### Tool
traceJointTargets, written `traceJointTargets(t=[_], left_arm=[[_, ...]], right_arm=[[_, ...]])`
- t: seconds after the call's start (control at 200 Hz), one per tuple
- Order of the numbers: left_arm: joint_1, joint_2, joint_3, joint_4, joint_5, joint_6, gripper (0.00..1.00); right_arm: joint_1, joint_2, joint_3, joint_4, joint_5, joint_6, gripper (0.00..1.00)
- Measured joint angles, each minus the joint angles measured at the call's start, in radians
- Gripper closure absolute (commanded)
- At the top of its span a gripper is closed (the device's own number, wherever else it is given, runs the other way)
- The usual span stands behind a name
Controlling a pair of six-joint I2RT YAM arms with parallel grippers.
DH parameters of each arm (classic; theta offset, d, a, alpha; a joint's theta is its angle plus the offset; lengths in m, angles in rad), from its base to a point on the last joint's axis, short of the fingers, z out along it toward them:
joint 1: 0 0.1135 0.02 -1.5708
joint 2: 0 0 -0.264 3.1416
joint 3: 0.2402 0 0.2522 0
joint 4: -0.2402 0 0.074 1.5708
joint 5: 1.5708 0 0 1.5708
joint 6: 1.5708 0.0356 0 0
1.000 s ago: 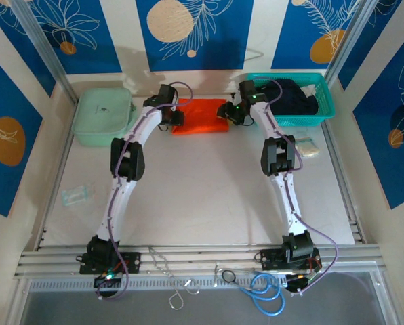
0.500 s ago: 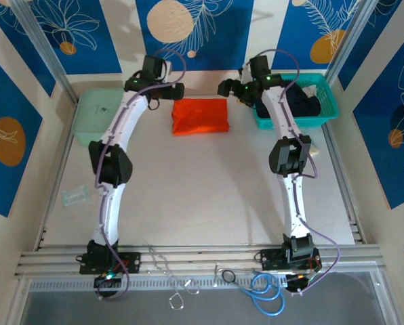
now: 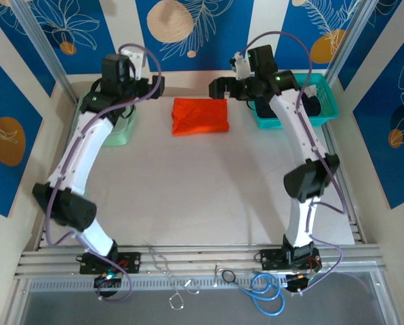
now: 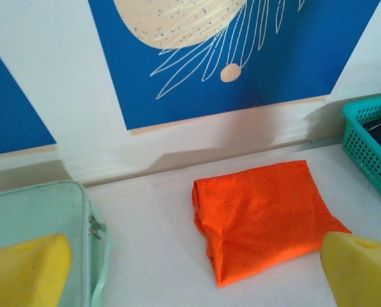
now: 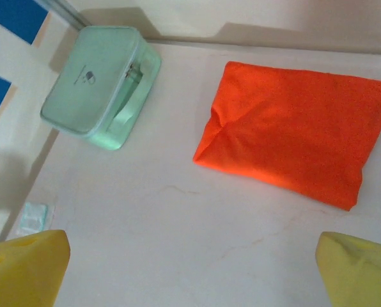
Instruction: Fold and stack the t-shirts
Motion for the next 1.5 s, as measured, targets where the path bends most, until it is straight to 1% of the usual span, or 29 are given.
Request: traceJointTargets(t=[0.13,0.225,0.315,0.375,0.455,0.54,0.685,0.795,0.901,0.986,1.076,1.191,1.261,1.326,1.361,1.431,1.501], left_arm=[[0.000,-0.220,-0.269,0.105,-0.014,0.031,0.01],[0.002,-0.387,-0.456,0.212,-0.032,0.063,0.01],[0.003,-0.540,-0.639,0.332,-0.070,0.092,0.01],[0.003,-0.625,-0.759,0.404,-0.108,0.106,0.01],[0.004,-0.704,-0.918,0.499,-0.154,0.114,0.01],[0.005,-0.745,-1.080,0.603,-0.193,0.140,0.01],[0.011,-0.765,-1.367,0.795,-0.249,0.173,0.01],[0.051,-0.754,-1.516,0.920,-0.288,0.168,0.01],[0.105,-0.672,-1.601,1.083,-0.301,0.145,0.01],[0.133,-0.541,-1.624,1.213,-0.292,0.129,0.01],[0.138,-0.383,-1.624,1.351,-0.269,0.123,0.01],[0.140,-0.156,-1.624,1.568,-0.242,0.119,0.01],[0.141,-0.035,-1.624,1.670,-0.219,0.121,0.01],[0.144,-0.001,-1.623,1.683,-0.197,0.119,0.01],[0.150,-0.007,-1.615,1.669,-0.185,0.119,0.01],[0.169,-0.017,-1.552,1.598,-0.149,0.115,0.01],[0.207,-0.019,-1.479,1.559,-0.080,0.103,0.01]], right_arm=[[0.058,-0.259,-0.328,0.129,0.101,-0.059,0.01],[0.096,-0.482,-0.619,0.293,0.175,-0.103,0.01],[0.097,-0.673,-0.901,0.469,0.237,-0.141,0.01],[0.088,-0.763,-1.073,0.580,0.272,-0.179,0.01],[0.076,-0.819,-1.270,0.713,0.304,-0.235,0.01],[0.055,-0.824,-1.445,0.828,0.330,-0.277,0.01],[-0.009,-0.815,-1.641,0.971,0.386,-0.270,0.01],[-0.082,-0.815,-1.770,1.147,0.415,-0.236,0.01],[-0.154,-0.802,-1.878,1.304,0.417,-0.201,0.01],[-0.211,-0.758,-1.927,1.416,0.404,-0.176,0.01],[-0.258,-0.709,-1.954,1.543,0.378,-0.155,0.01],[-0.295,-0.629,-1.957,1.696,0.332,-0.148,0.01],[-0.312,-0.553,-1.954,1.788,0.294,-0.145,0.01],[-0.320,-0.451,-1.950,1.883,0.264,-0.143,0.01],[-0.323,-0.410,-1.941,1.891,0.251,-0.142,0.01],[-0.329,-0.393,-1.896,1.811,0.227,-0.142,0.01],[-0.335,-0.388,-1.829,1.776,0.204,-0.140,0.01]])
